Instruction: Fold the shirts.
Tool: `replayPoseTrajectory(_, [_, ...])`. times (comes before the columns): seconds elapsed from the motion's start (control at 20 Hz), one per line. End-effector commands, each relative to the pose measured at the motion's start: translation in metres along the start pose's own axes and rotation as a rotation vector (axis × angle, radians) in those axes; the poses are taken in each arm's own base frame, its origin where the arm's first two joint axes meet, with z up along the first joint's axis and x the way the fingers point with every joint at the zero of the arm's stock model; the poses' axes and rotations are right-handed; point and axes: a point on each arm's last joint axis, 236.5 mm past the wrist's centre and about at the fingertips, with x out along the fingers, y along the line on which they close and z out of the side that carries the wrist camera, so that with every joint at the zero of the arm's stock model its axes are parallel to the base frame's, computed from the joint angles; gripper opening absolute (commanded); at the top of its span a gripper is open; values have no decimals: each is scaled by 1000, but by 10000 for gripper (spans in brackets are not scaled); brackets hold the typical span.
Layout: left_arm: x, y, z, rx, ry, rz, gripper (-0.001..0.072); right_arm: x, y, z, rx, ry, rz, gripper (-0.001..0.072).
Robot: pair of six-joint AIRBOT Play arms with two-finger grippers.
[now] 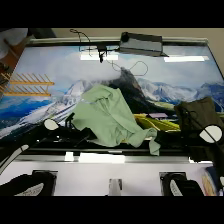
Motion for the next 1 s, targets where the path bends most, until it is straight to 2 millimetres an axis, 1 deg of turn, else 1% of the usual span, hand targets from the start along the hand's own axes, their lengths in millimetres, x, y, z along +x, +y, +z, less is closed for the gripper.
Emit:
replayPoseTrajectory(0.0, [18, -1, 24, -109, -144, -40, 694, 0, 2, 0, 3, 1, 9, 25])
replayPoseTrajectory(0.1, [23, 2, 36, -104, -202, -23, 478, 0, 6, 0, 5, 1, 24, 25])
replayPoseTrajectory(0.2, [18, 3, 48, -130, -249, -29, 131, -1, 7, 1, 3, -2, 28, 25])
replayPoseTrajectory(0.25, [11, 0, 55, -120, -266, -41, 42, -3, 8, 3, -4, -10, 27, 25])
replayPoseTrajectory(0.3, [-2, -12, 66, -38, -298, -63, 41, -7, 9, 8, -31, -28, 21, 25])
replayPoseTrajectory(0.35, [-21, -32, 76, 99, -343, -93, 40, -16, 9, 18, -81, -65, 1, 25])
replayPoseTrajectory(0.4, [-51, -62, 85, 274, -406, -134, 40, -30, 9, 34, -128, -125, -33, 25])
replayPoseTrajectory(0.45, [-88, -94, 92, 418, -482, -179, 39, -52, 9, 57, -178, -215, -82, 25])
replayPoseTrajectory(0.5, [-139, -129, 98, 539, -592, -230, 40, -80, 10, 83, -220, -326, -136, 25])
replayPoseTrajectory(0.55, [-196, -159, 102, 604, -721, -276, 40, -119, 16, 113, -263, -473, -190, 25])
replayPoseTrajectory(0.6, [-268, -189, 101, 657, -889, -324, 40, -162, 29, 139, -303, -627, -221, 25])
replayPoseTrajectory(0.65, [-338, -214, 90, 701, -1053, -363, 40, -212, 49, 159, -344, -791, -233, 25])
replayPoseTrajectory(0.7, [-412, -238, 68, 703, -1220, -429, 40, -262, 73, 171, -378, -947, -218, 25])
replayPoseTrajectory(0.75, [-471, -256, 39, 701, -1349, -498, 40, -305, 96, 175, -395, -1077, -186, 25])
replayPoseTrajectory(0.8, [-521, -274, -1, 745, -1464, -552, 40, -344, 118, 172, -408, -1191, -137, 25])
replayPoseTrajectory(0.85, [-553, -290, -39, 812, -1543, -583, 40, -379, 140, 166, -425, -1292, -81, 25])
replayPoseTrajectory(0.9, [-576, -305, -77, 879, -1597, -619, 40, -406, 159, 158, -440, -1367, -22, 25])
replayPoseTrajectory(0.95, [-588, -315, -105, 931, -1625, -650, 40, -425, 173, 150, -452, -1418, 28, 25])
